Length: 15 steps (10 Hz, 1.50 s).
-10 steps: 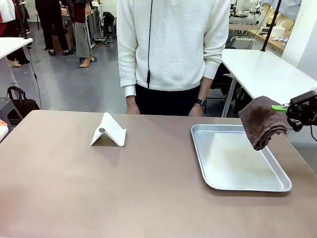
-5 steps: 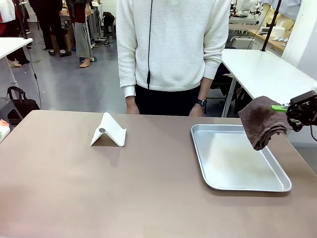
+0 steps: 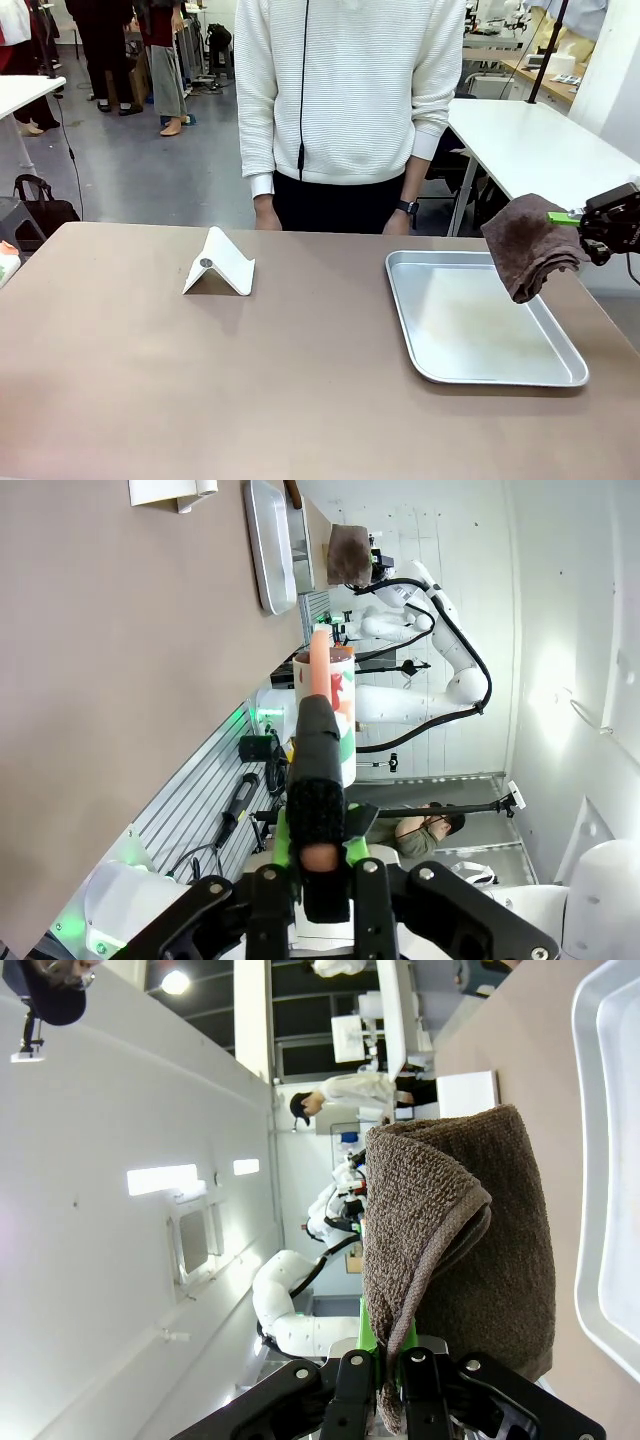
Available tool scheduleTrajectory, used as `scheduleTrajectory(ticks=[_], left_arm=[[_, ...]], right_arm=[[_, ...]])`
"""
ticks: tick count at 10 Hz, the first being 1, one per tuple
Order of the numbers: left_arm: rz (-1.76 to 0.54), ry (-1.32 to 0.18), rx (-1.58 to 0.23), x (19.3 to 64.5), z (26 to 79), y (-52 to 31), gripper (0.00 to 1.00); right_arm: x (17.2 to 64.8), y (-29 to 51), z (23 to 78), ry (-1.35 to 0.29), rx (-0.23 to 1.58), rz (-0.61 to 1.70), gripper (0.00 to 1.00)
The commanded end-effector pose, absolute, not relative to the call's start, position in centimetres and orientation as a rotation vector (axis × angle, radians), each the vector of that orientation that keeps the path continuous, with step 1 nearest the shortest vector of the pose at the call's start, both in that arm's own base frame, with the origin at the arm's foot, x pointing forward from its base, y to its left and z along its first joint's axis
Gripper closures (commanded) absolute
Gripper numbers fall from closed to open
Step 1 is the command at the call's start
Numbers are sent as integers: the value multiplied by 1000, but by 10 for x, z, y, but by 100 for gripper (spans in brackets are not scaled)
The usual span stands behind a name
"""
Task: Clean the surface of the table.
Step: Return the Lint Roller and towel to their original positions.
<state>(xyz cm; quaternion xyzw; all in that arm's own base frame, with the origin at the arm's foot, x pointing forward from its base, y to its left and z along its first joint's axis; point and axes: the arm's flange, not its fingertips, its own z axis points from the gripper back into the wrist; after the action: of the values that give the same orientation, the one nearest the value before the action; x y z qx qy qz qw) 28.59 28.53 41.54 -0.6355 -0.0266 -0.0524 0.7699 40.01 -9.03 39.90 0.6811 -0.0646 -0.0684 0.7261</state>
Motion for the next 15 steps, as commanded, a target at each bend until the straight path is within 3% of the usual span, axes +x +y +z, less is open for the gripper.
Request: scheduleTrajectory(ticks=[1, 3, 6, 9, 10, 12, 15], left_arm=[[-114, -58, -1379, 286, 415, 285, 78], [-155, -9, -1378, 312, 433, 252, 78], [-187, 42, -1293, 361, 468, 177, 78], [-155, -4, -1196, 393, 483, 79, 78], [-117, -77, -1116, 407, 485, 47, 78], [-83, -38, -1008, 438, 477, -1, 78], [-2, -98, -857, 485, 466, -46, 78]], right_arm=[[400, -90, 399, -143, 1502, -151, 93], [406, -52, 415, -198, 1435, -116, 93], [451, 32, 414, -178, 1359, -87, 93], [492, 113, 386, -187, 1278, -48, 93], [499, 143, 375, -124, 1270, 1, 93], [505, 178, 355, -10, 1272, 26, 93], [495, 207, 309, -18, 1296, -123, 93]])
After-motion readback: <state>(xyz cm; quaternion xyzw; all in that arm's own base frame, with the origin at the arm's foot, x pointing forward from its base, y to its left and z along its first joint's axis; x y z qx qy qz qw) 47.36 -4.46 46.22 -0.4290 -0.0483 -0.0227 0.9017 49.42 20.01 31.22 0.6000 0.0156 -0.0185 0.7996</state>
